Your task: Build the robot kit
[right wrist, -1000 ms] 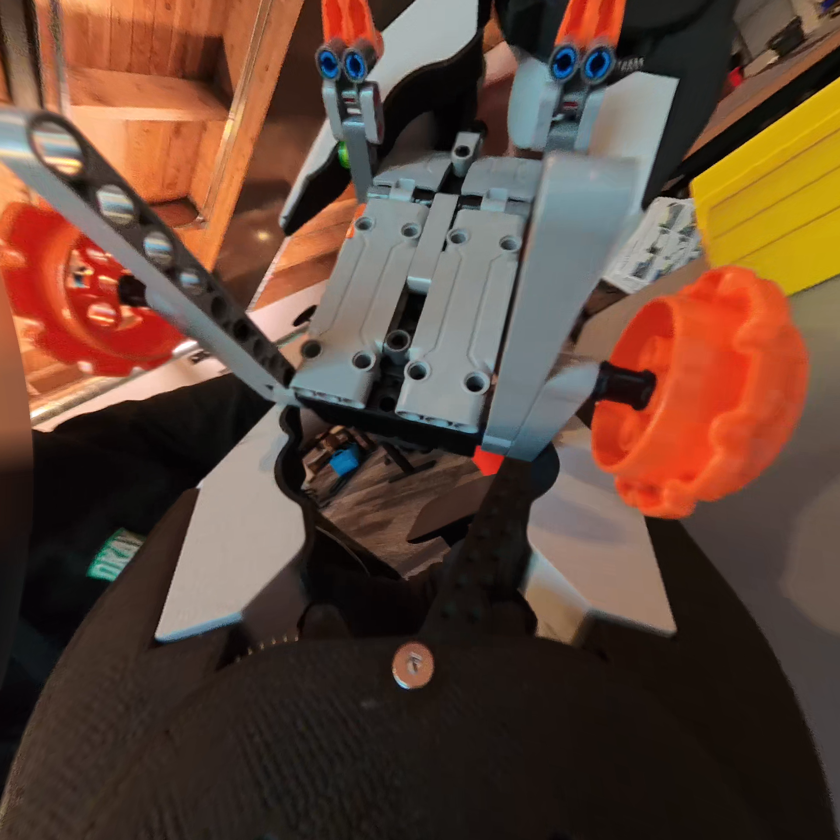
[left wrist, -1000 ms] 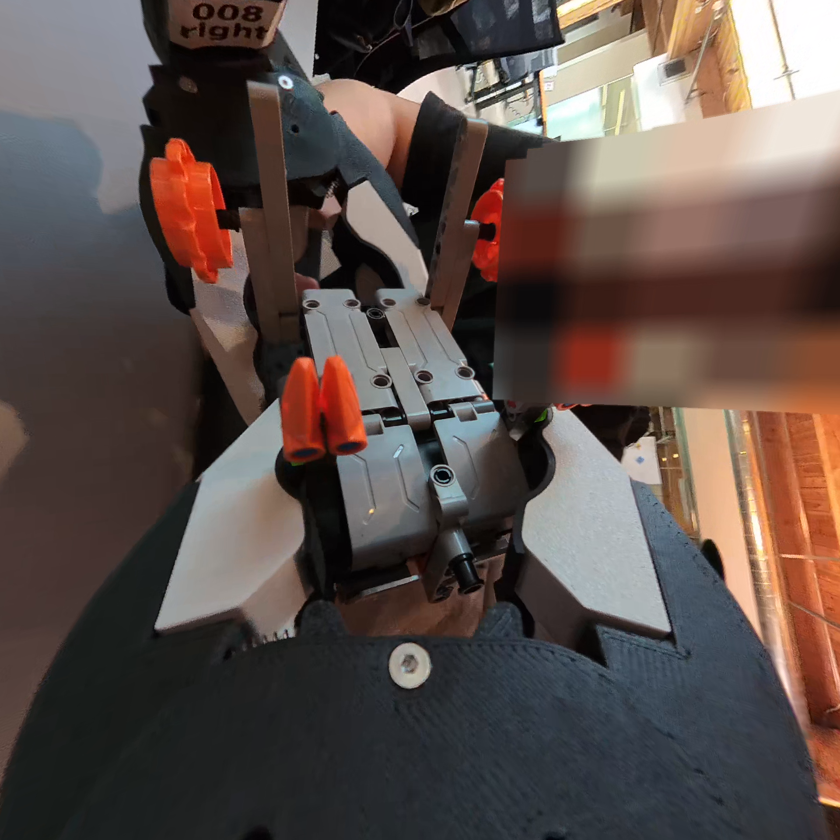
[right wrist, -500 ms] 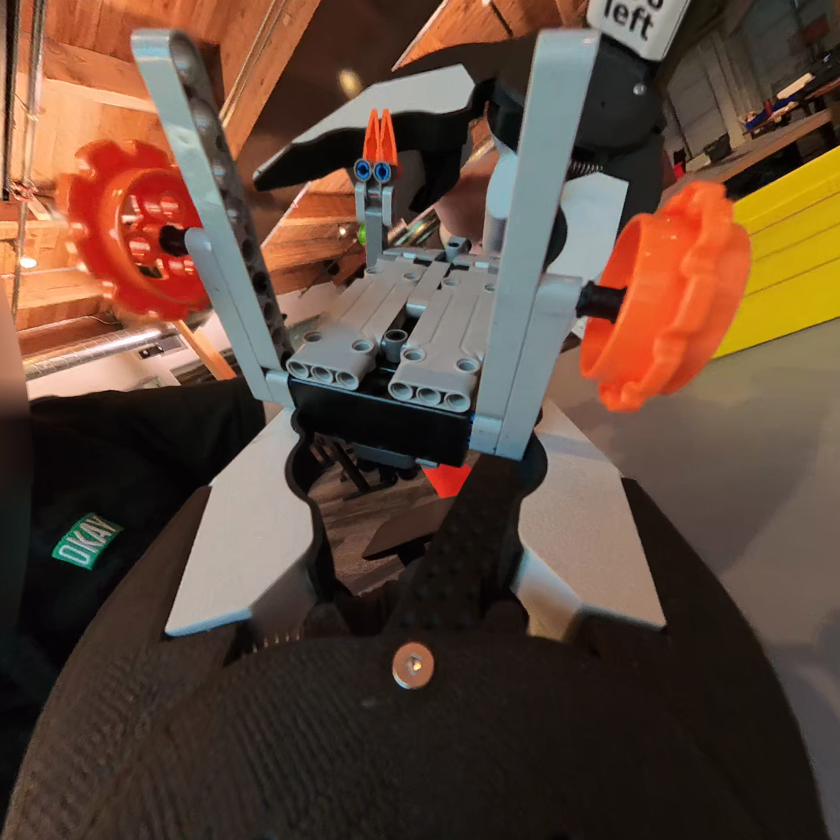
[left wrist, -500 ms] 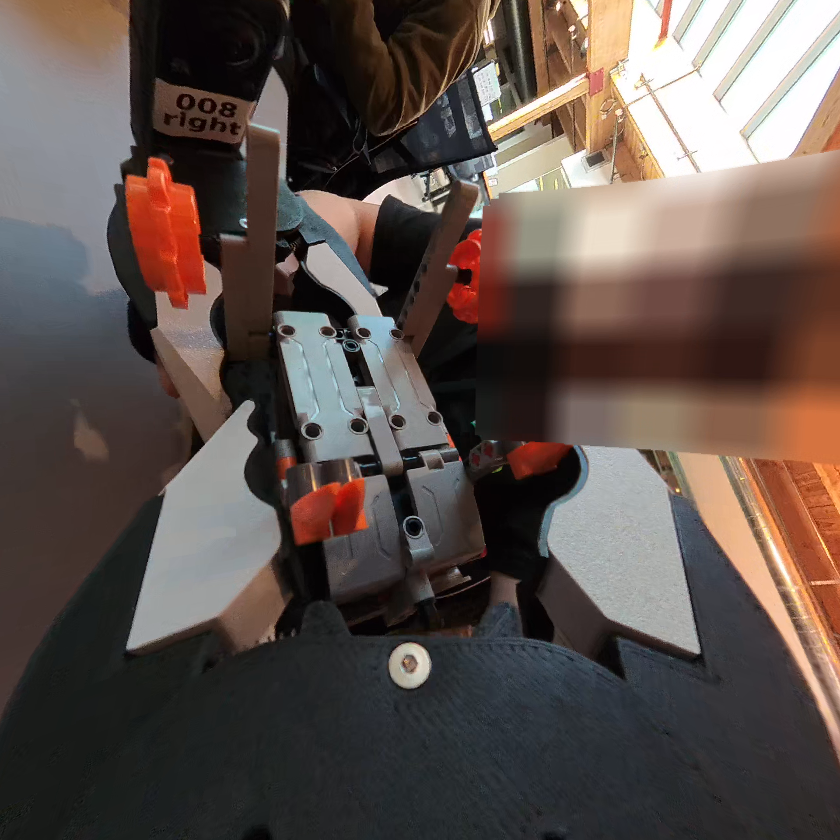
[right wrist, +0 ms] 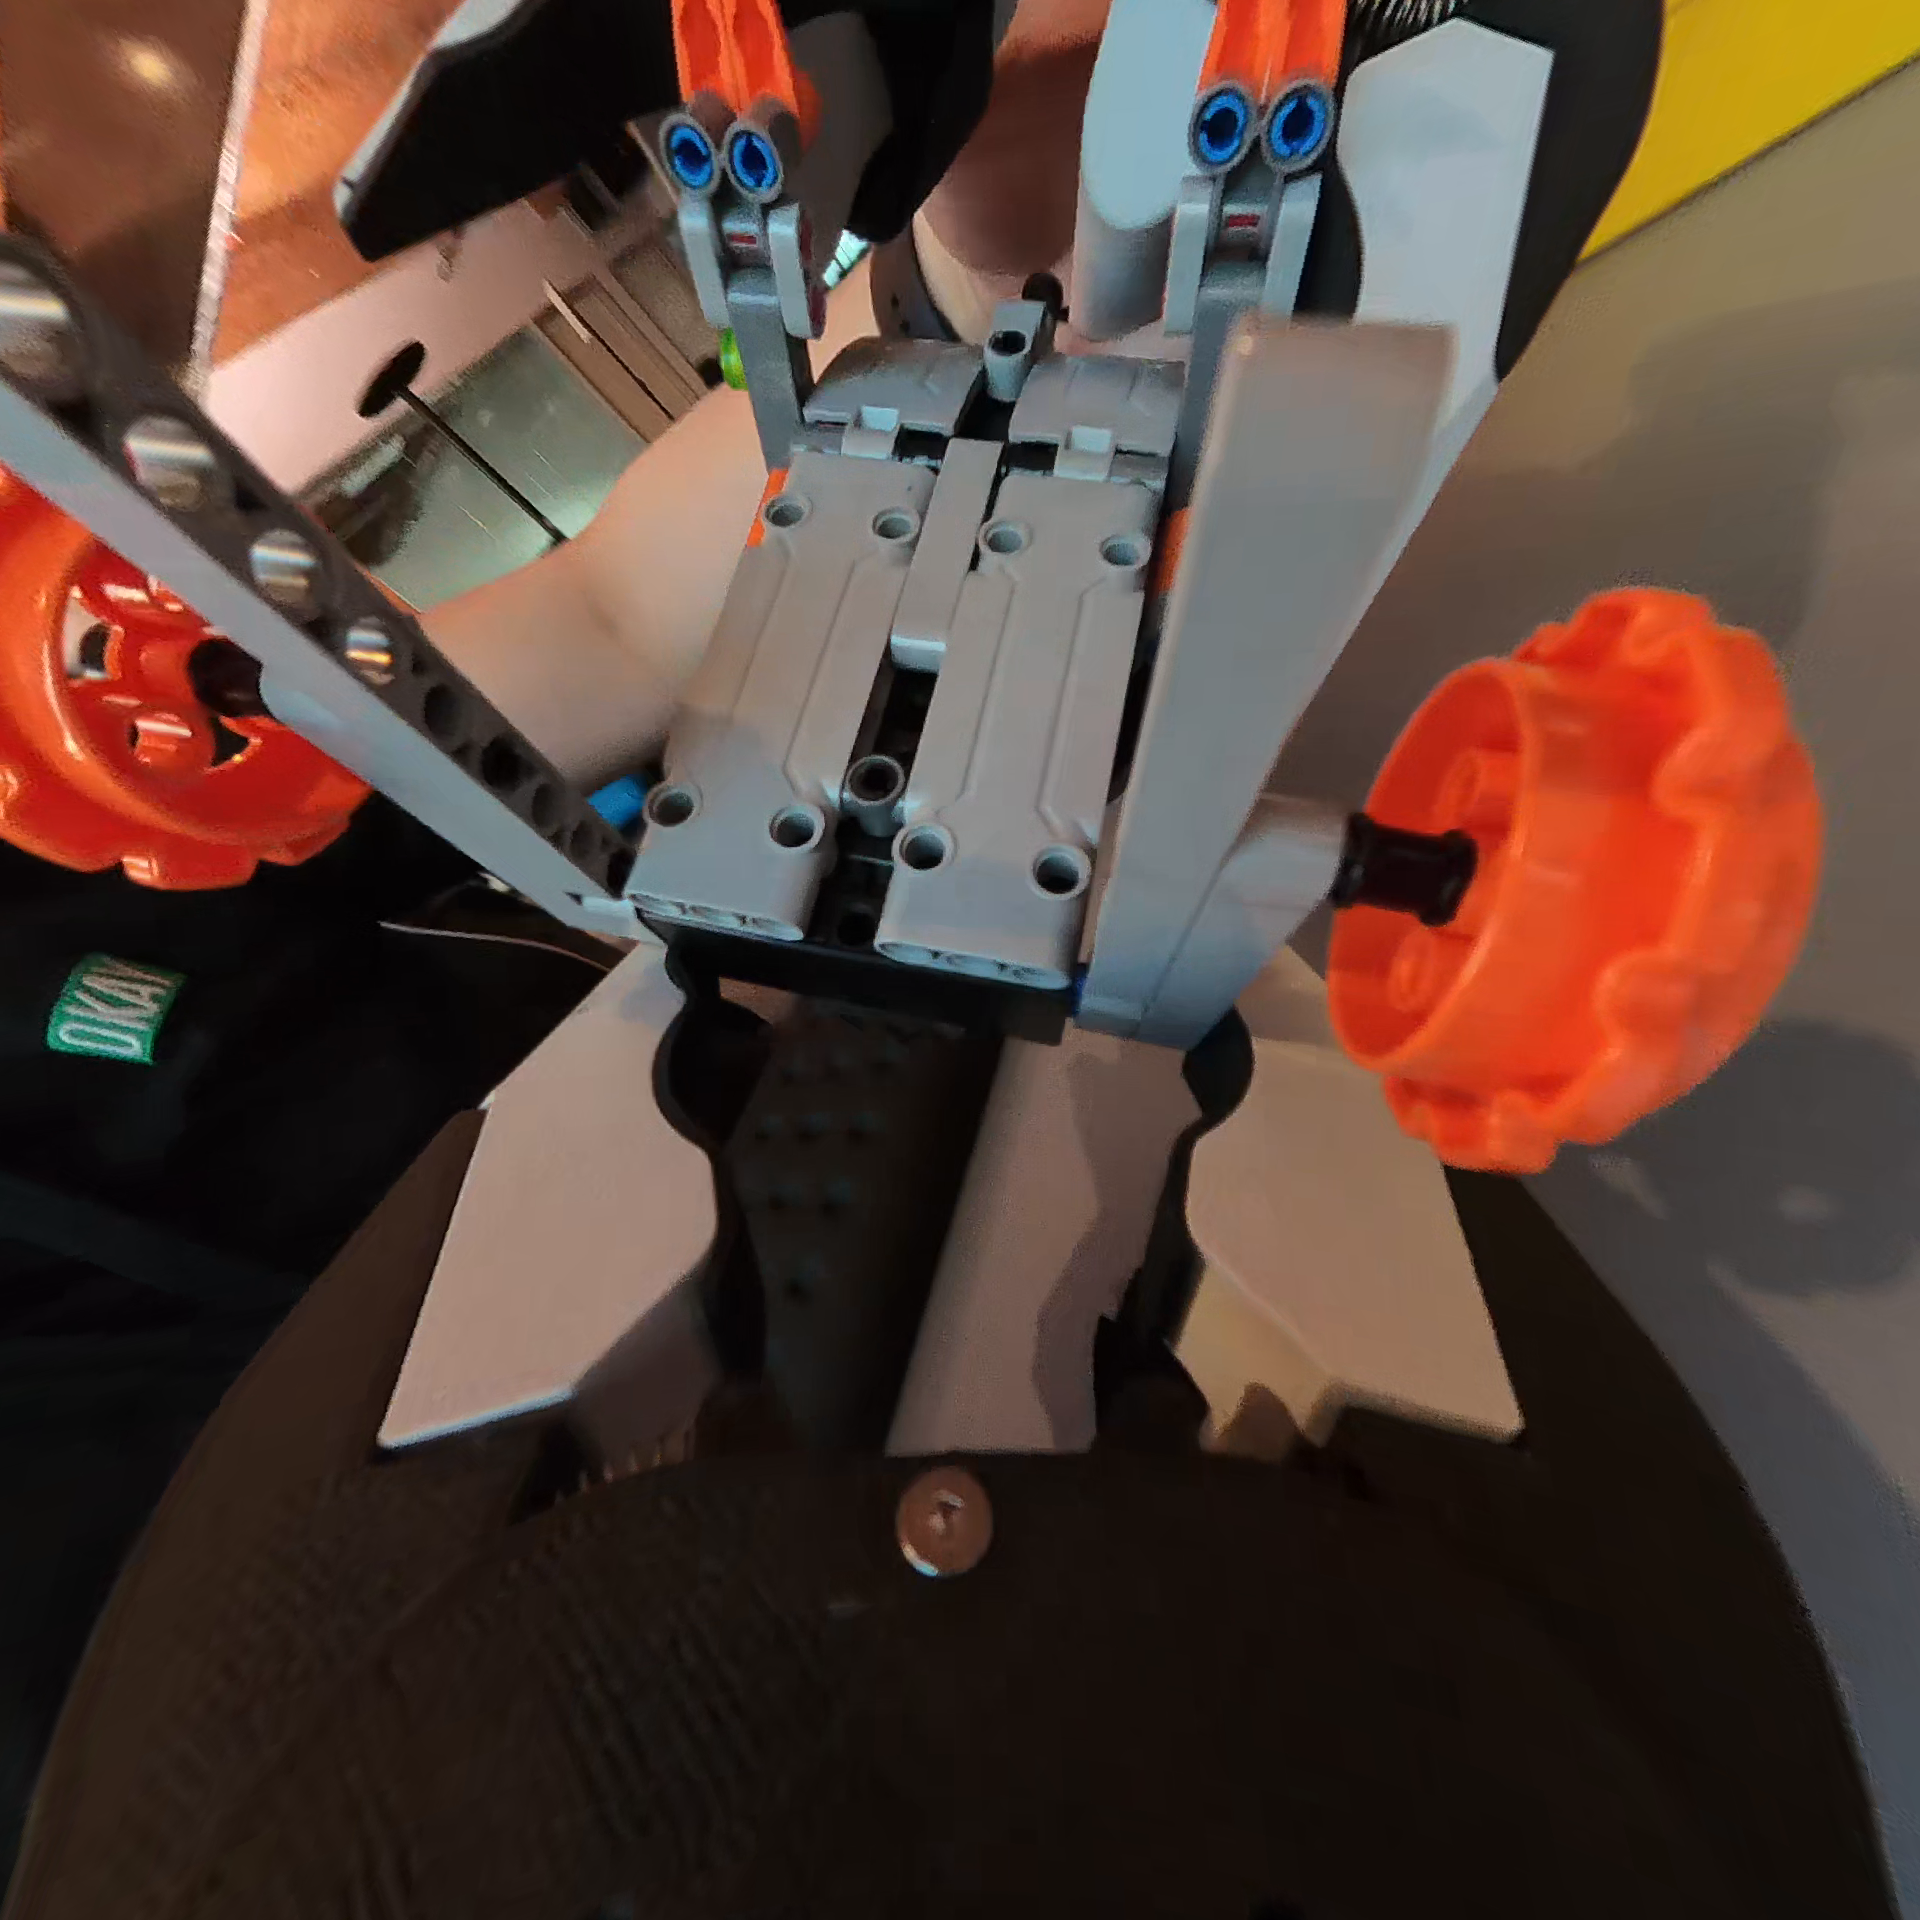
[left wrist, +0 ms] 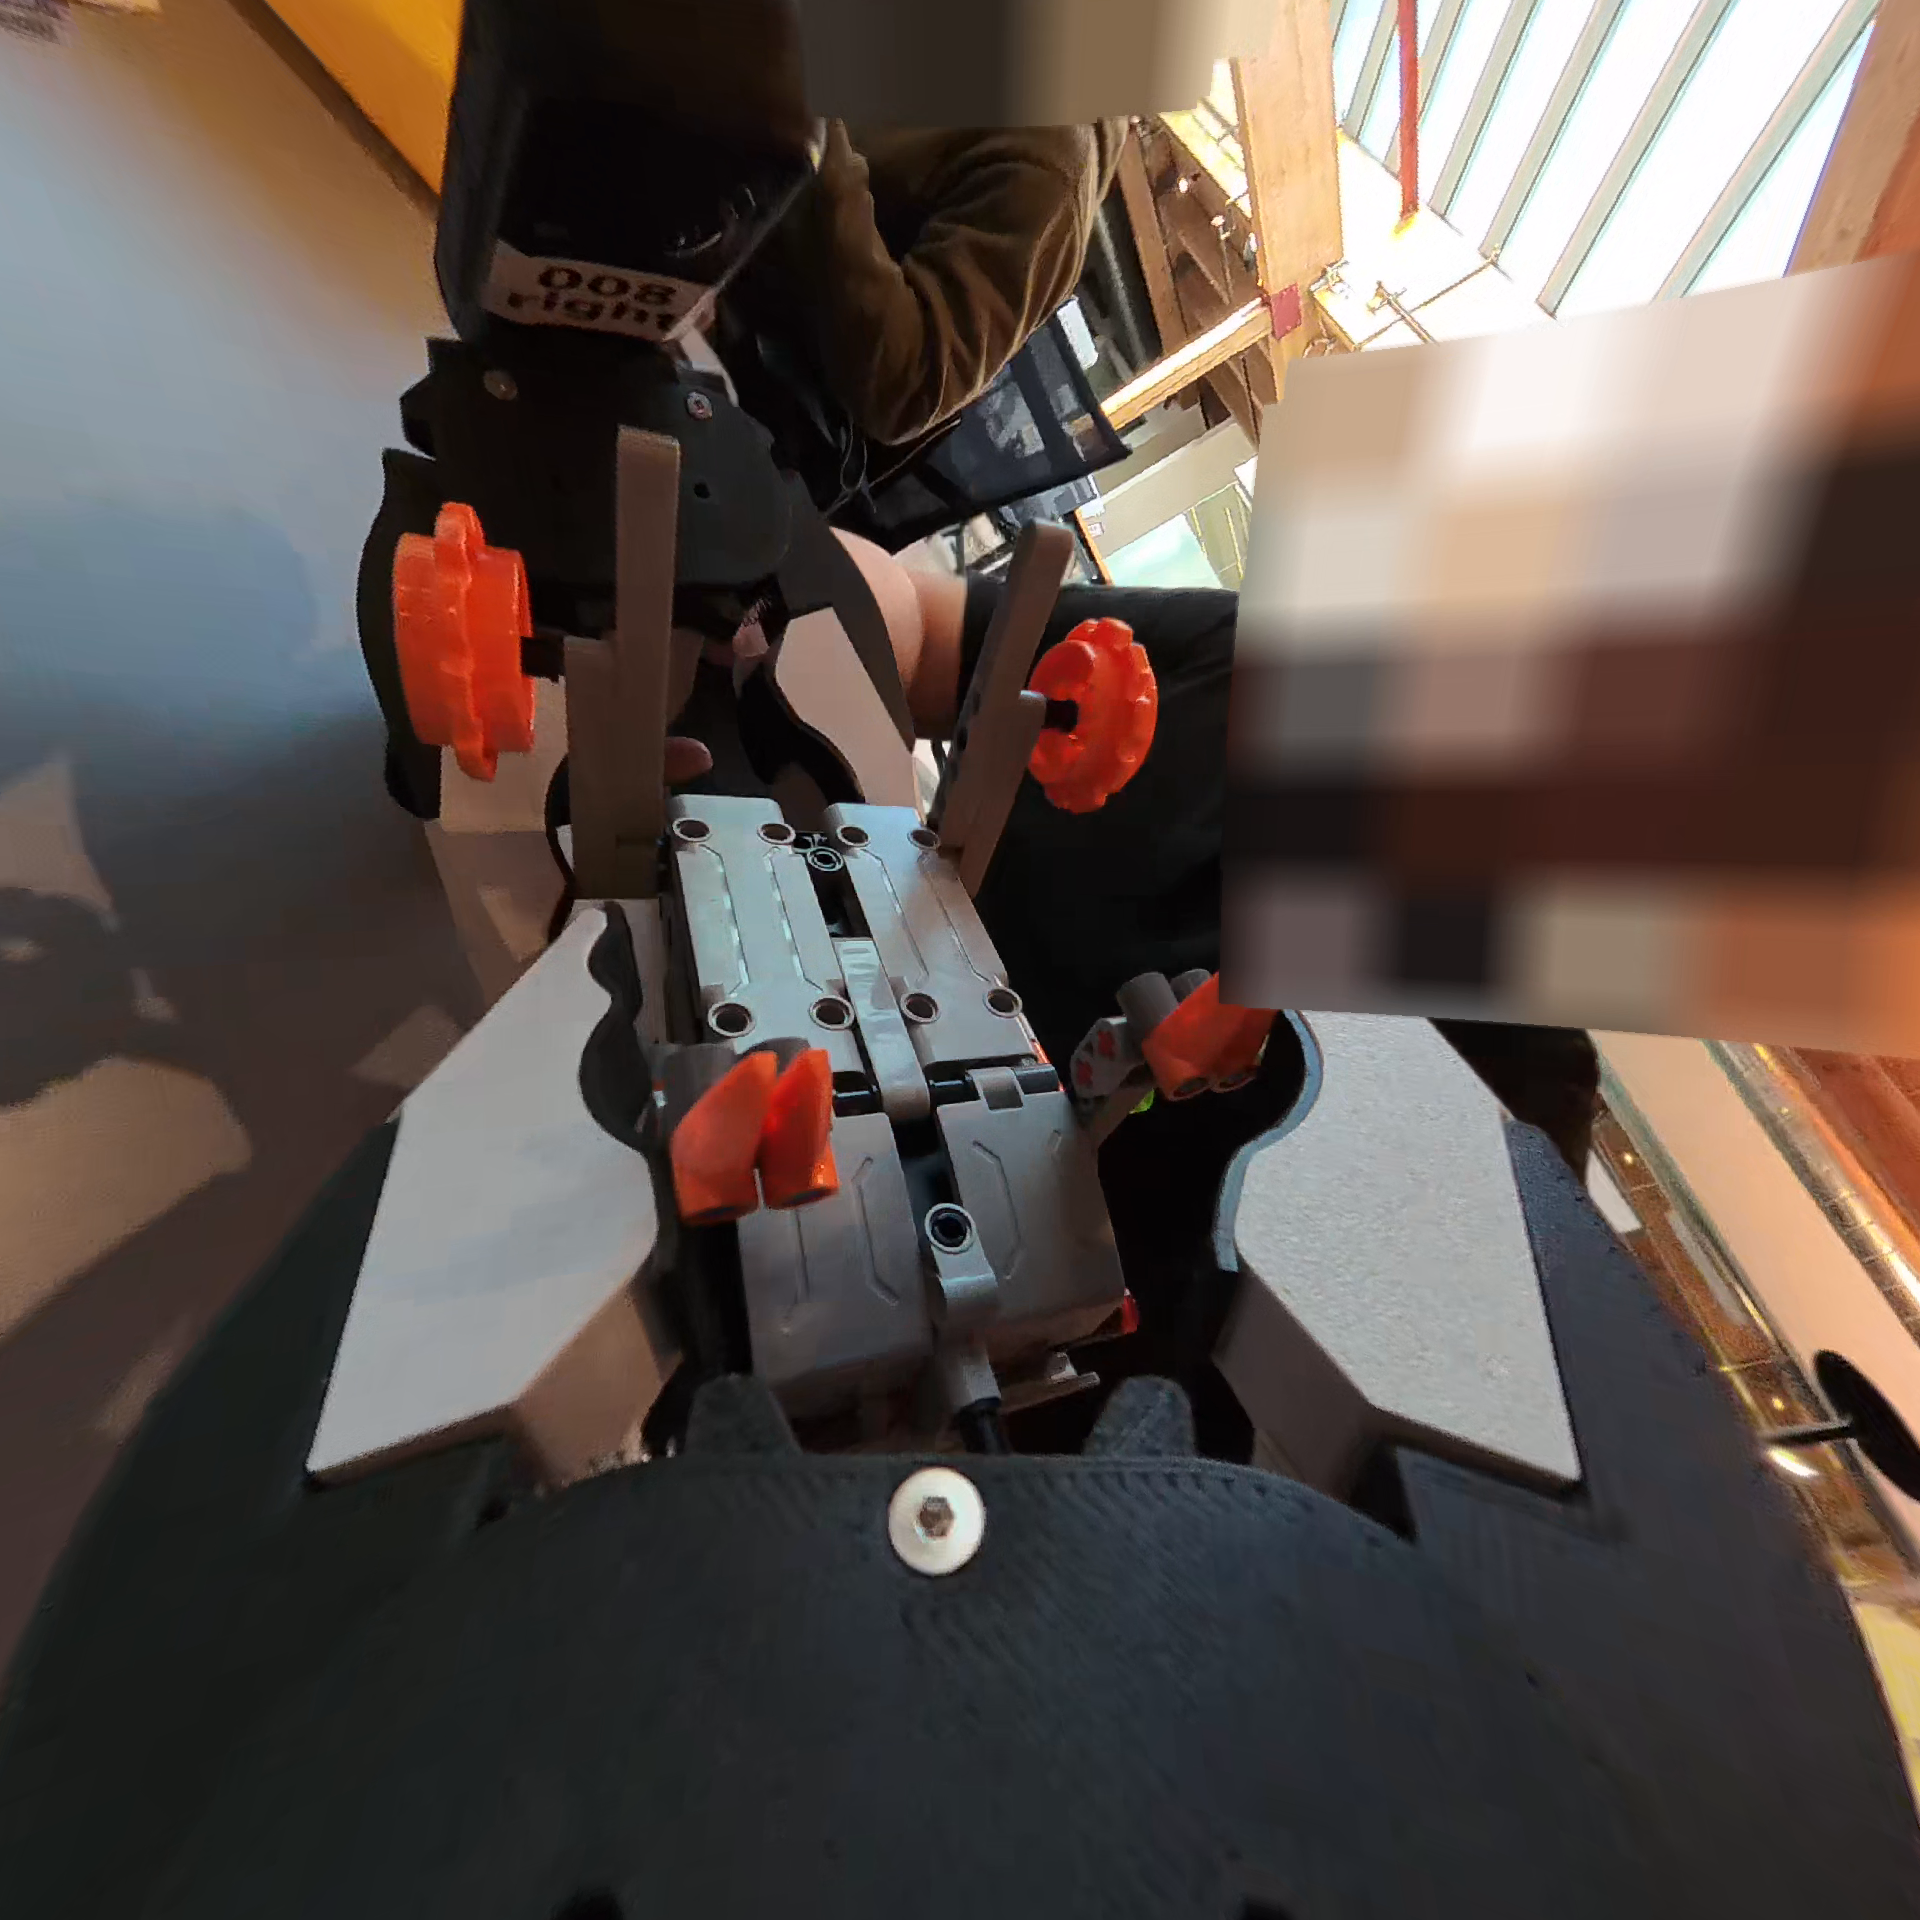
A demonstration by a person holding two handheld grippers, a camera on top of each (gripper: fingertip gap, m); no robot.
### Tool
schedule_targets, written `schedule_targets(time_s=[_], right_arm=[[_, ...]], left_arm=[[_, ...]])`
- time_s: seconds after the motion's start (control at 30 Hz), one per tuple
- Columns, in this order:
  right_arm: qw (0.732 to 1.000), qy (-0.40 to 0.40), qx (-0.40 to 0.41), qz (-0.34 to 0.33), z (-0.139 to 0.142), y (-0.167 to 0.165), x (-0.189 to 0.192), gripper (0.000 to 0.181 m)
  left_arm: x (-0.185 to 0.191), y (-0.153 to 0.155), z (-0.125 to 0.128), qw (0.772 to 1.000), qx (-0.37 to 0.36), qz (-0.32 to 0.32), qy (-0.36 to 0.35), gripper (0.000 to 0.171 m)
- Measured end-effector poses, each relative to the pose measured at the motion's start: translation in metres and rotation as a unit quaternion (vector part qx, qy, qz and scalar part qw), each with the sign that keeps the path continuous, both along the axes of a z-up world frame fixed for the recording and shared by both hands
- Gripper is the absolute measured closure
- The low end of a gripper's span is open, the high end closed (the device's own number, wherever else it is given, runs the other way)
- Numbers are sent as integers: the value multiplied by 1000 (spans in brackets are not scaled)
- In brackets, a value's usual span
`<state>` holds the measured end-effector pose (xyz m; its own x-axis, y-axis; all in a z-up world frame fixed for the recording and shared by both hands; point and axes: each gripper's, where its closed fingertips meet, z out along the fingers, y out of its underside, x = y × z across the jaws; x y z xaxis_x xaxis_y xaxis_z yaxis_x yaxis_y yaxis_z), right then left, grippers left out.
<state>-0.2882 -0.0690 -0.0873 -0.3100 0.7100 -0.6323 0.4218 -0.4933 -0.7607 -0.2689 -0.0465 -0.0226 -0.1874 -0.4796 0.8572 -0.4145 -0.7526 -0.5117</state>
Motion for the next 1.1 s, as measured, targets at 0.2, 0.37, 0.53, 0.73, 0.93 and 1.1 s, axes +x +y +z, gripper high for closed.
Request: schedule_targets(time_s=[0.2, 0.37, 0.53, 0.73, 0.93, 1.1], right_arm=[[997, -66, 48, -6, -32, 25, 20, 90], [993, -100, 32, -44, -43, 44, 25, 96], [991, -129, 24, -37, -47, 44, 46, 109], [988, -71, 95, -102, -32, 64, 43, 73], [993, -75, 78, -37, -40, 44, 36, 108], [989, -47, 130, -43, -34, 41, 36, 133]], left_arm=[[13, 18, -26, 997, 54, 2, -50, 51], [6, 28, -41, 996, 33, 18, -82, 52], [1, 36, -63, 996, 67, 51, -32, 58], [-6, 29, -69, 994, 102, 45, -16, 62], [0, 8, -82, 974, 221, 16, 46, 73], [0, 0, -85, 973, 213, 30, 79, 64]])
